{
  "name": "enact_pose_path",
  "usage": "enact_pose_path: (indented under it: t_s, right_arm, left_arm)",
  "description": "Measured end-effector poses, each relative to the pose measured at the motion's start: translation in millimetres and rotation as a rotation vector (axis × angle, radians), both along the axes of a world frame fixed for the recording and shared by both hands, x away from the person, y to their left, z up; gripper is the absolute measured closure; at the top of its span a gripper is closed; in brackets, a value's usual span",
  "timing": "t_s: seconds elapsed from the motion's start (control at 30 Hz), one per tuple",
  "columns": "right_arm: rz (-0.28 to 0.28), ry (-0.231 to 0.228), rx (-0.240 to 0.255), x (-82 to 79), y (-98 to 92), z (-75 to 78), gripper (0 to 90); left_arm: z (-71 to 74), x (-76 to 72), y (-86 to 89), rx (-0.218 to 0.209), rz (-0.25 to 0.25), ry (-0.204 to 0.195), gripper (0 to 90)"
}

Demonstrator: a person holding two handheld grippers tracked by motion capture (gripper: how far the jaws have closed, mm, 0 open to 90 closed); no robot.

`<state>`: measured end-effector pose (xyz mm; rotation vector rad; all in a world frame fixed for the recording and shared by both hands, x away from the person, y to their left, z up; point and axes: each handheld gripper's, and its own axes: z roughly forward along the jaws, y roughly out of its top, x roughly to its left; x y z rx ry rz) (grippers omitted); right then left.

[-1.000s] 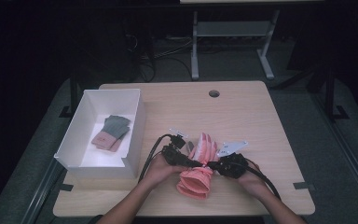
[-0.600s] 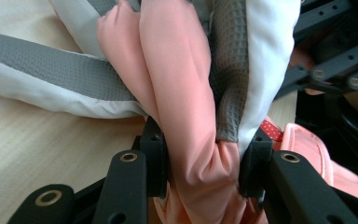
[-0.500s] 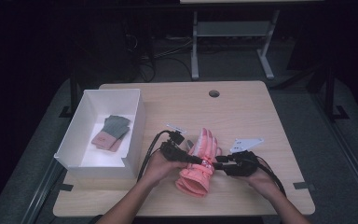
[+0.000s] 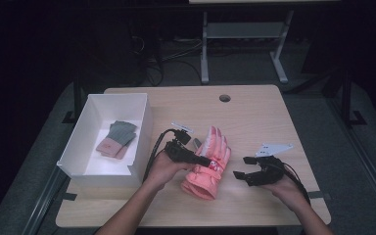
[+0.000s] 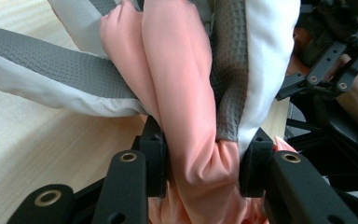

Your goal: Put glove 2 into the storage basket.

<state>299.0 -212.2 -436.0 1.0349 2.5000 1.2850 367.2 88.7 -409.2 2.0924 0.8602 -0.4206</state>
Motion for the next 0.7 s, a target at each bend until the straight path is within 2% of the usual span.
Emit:
enact_pose_path:
  t_s: [0.03,0.23,0.53,0.7]
  right_arm:
    - [-0.011,-0.006,-0.005,-0.2,-1.5,0.1,22.4]
    - [-0.024,-0.001,-0.008,1.6,-1.8,-0.7,17.7]
    - [-0.023,-0.003,-0.011,2.8,0.8,-2.8,13.8]
    - [-0.033,-0.009,-0.027,3.3,2.2,-3.3,10.4]
  left_arm:
    - [8.7,-0.3,0.7,0.003,0.001,-0.012,61.4]
    - [31.0,1.4,4.5,0.027,-0.004,-0.039,61.3]
    - [64.9,6.9,17.4,0.044,-0.008,-0.062,61.0]
    - [83.8,10.4,28.4,0.052,0.006,-0.078,61.0]
